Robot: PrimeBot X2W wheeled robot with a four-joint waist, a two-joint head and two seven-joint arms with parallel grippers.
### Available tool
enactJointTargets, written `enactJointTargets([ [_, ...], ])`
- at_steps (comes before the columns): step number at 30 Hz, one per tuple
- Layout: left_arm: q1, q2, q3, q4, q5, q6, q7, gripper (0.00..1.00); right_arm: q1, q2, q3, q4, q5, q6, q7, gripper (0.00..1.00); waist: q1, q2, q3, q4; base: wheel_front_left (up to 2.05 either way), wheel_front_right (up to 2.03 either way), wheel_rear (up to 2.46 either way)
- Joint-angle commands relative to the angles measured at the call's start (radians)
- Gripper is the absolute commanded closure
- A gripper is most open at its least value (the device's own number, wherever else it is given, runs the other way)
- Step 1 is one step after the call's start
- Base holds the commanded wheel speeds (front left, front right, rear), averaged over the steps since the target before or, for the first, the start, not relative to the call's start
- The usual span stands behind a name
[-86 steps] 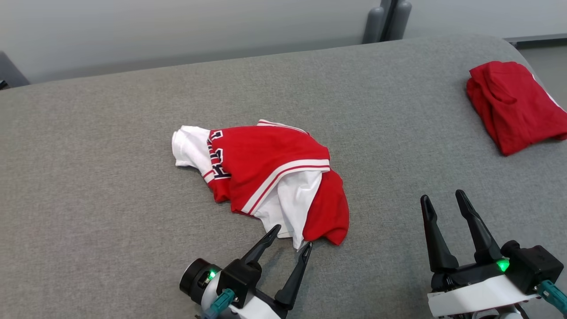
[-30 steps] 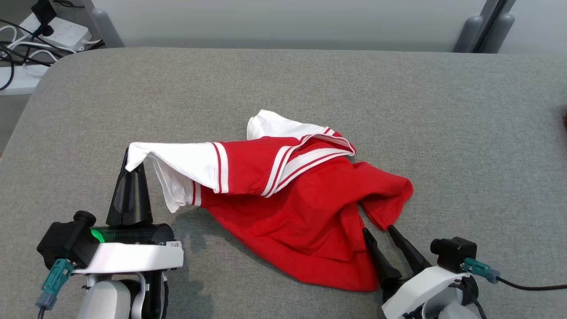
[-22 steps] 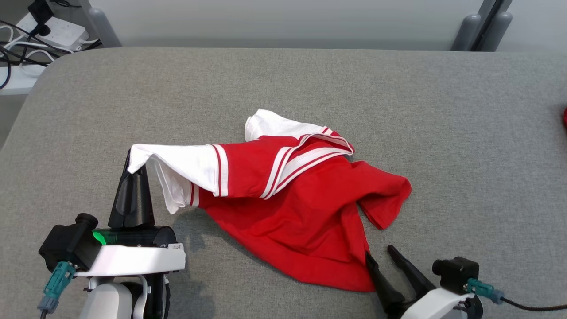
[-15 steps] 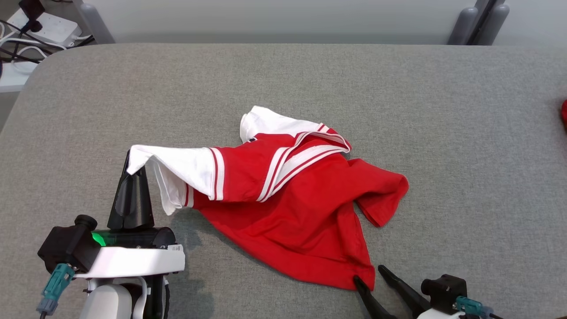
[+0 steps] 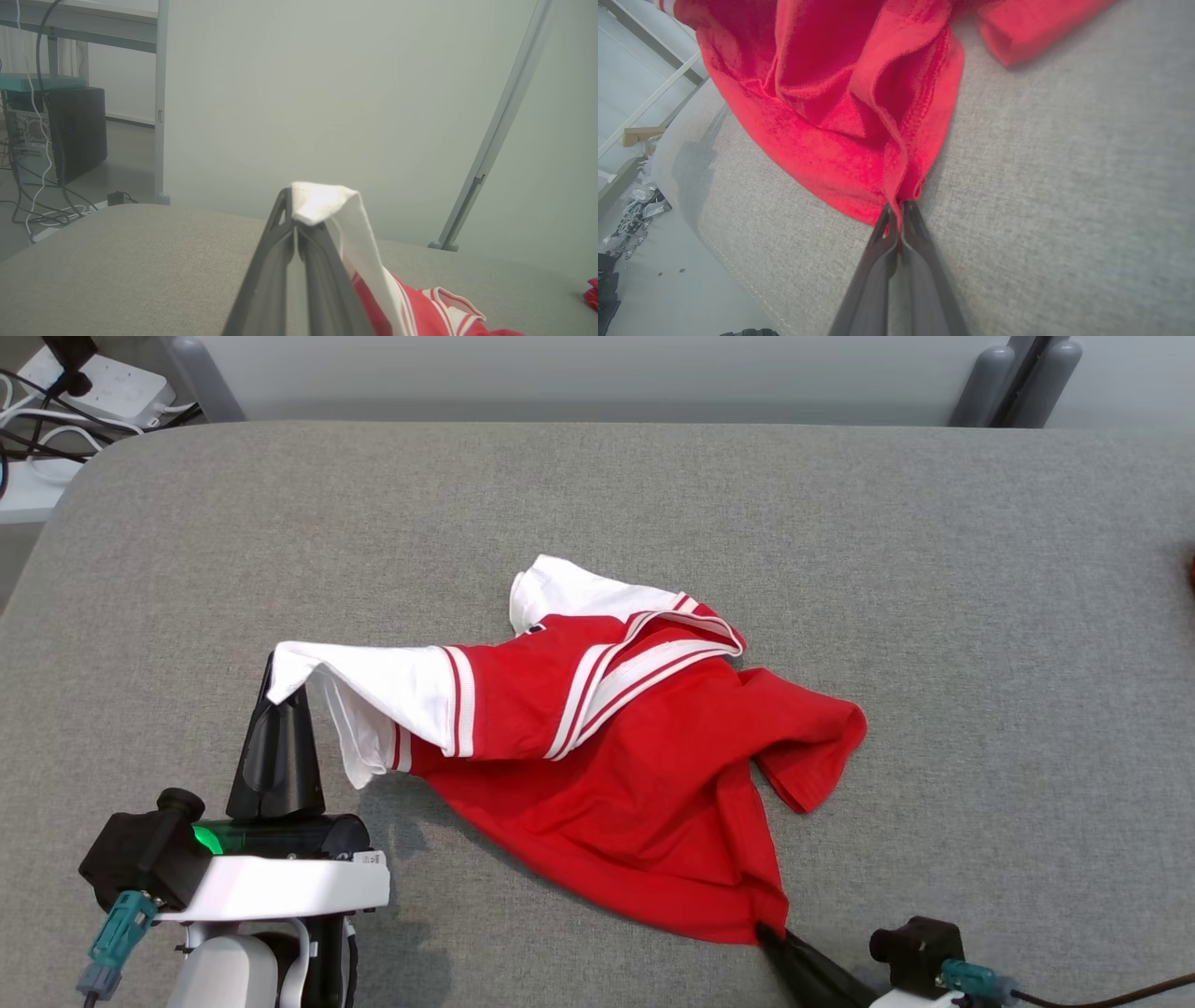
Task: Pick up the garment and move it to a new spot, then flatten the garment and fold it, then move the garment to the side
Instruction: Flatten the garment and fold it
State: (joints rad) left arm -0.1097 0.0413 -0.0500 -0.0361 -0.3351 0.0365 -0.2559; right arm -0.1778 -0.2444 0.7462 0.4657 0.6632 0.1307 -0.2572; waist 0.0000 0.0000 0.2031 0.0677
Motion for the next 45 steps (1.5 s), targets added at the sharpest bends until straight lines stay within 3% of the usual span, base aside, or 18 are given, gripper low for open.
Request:
enactJointTargets([
  [1, -0.026, 0.009, 0.032, -0.029, 0.002, 0.006, -0.006, 1.00, -0.011, -0.015, 0.006, -0.011, 0.006, 0.000, -0.005, 1.00, 0.0000, 0.0000, 0.001, -0.001, 0.00, 0.00, 0.00],
  [10, -0.047, 0.009, -0.018, -0.069, -0.139, -0.046, -0.006, 1.00, -0.031, -0.084, -0.349, -0.250, -0.096, 0.000, -0.005, 1.00, 0.0000, 0.0000, -0.014, -0.045, 0.00, 0.00, 0.00],
  [19, -0.081, 0.009, -0.090, -0.173, -0.261, -0.092, -0.006, 1.00, 0.029, -0.128, -0.576, -0.471, -0.112, 0.000, -0.005, 1.00, 0.0000, 0.0000, -0.063, -0.091, 0.00, 0.00, 0.00],
  [25, -0.010, 0.031, -0.154, -0.088, -0.279, -0.084, 0.100, 1.00, 0.181, -0.184, -0.470, -0.409, 0.031, 0.000, 0.204, 1.00, 0.0000, 0.0000, -0.063, -0.089, 0.00, 0.00, 0.00],
  [30, 0.009, 0.029, -0.158, 0.009, -0.275, -0.078, 0.074, 1.00, 0.212, -0.173, -0.431, -0.302, 0.102, 0.000, 0.300, 1.00, 0.0000, 0.0000, -0.040, -0.074, 0.00, 0.00, 0.00],
  [35, -0.002, 0.026, -0.123, 0.034, -0.286, -0.078, 0.032, 1.00, 0.168, -0.155, -0.412, -0.318, 0.137, 0.000, 0.191, 1.00, 0.0000, 0.0000, -0.031, -0.066, 0.00, 0.00, 0.00],
  [39, -0.071, 0.037, -0.062, -0.020, -0.372, -0.107, 0.037, 1.00, 0.074, -0.197, -0.447, -0.382, 0.127, 0.000, 0.030, 1.00, 0.0000, 0.0000, -0.040, -0.068, 0.00, 0.00, 0.00],
  [45, -0.269, 0.084, 0.006, -0.151, -0.493, -0.123, 0.126, 1.00, -0.080, -0.251, -0.494, -0.457, 0.181, 0.000, 0.003, 1.00, 0.0000, 0.0000, -0.078, -0.079, 0.00, 0.00, 0.00],
])
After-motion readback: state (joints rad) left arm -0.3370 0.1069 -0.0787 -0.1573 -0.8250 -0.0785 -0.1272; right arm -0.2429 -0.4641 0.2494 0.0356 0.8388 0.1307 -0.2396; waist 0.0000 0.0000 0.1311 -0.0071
